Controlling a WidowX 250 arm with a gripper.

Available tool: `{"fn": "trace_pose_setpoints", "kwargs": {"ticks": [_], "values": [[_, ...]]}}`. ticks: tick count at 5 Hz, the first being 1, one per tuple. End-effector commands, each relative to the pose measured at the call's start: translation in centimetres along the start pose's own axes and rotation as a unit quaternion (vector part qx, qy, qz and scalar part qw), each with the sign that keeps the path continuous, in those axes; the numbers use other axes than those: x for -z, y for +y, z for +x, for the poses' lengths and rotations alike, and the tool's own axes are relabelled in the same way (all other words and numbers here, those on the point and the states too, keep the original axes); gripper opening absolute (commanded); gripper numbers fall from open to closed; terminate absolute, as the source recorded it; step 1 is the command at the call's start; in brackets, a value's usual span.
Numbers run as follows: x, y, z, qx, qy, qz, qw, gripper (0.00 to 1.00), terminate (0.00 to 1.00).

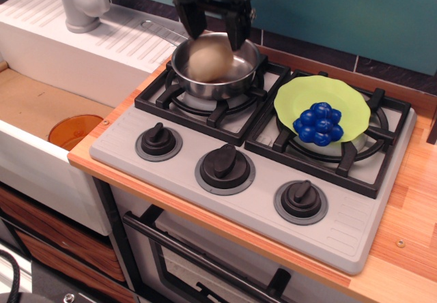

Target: Put blueberry on plate and potato in pot or pan on stove

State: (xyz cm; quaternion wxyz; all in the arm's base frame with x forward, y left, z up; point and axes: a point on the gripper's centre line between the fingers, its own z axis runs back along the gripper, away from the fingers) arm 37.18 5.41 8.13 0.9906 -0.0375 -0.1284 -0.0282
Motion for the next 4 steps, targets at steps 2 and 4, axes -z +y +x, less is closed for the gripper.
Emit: {"fn": "trace_pose_setpoints", "kwargs": {"ticks": [2,4], "values": [[-6.3,-4.0,-0.8,-0.021,-0.009,0.012,0.9997,1.0,0.0],[-7.2,-9.4,-3.5,-0.059,0.011,-0.02,0.998,1.0,0.0]]}}
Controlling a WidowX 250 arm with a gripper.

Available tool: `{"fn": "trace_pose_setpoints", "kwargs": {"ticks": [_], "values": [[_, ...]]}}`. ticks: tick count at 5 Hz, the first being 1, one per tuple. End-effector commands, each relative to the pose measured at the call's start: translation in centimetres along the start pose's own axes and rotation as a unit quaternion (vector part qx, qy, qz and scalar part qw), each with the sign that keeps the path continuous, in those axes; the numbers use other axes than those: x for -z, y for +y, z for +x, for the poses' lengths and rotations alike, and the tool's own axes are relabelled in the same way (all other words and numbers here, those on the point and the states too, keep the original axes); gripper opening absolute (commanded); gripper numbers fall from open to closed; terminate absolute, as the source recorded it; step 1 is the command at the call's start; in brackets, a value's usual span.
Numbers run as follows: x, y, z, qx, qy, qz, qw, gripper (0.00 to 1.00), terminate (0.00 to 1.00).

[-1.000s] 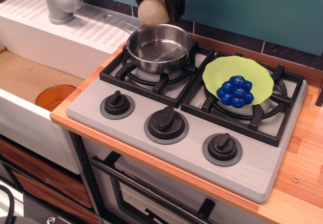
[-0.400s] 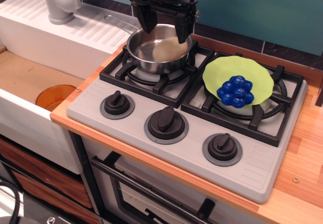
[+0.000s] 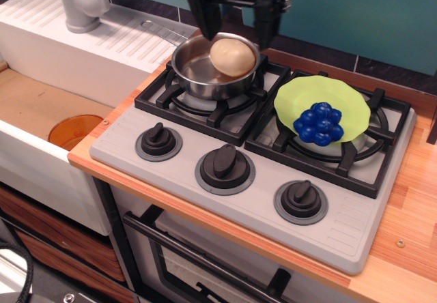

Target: Put blueberry on plate and potato in pot or pan on stove

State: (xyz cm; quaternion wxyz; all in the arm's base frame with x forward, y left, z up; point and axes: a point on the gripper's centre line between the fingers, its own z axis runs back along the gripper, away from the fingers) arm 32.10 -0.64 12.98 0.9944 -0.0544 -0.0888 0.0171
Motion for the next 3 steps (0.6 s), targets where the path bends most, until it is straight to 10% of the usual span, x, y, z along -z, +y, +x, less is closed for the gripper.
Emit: {"fn": "trace_pose_setpoints", "kwargs": {"ticks": [1,2,3], "values": [[-1.4,-5.0,-1.8,-0.031,-0.023,-0.026,0.9989,1.0,0.0],[-1.0,-5.4,-1.9,-0.04,-0.018,-0.048,0.9979,1.0,0.0],[-0.1,-4.7,-1.0,-0.042,0.0,-0.061,0.9972,1.0,1.0]]}}
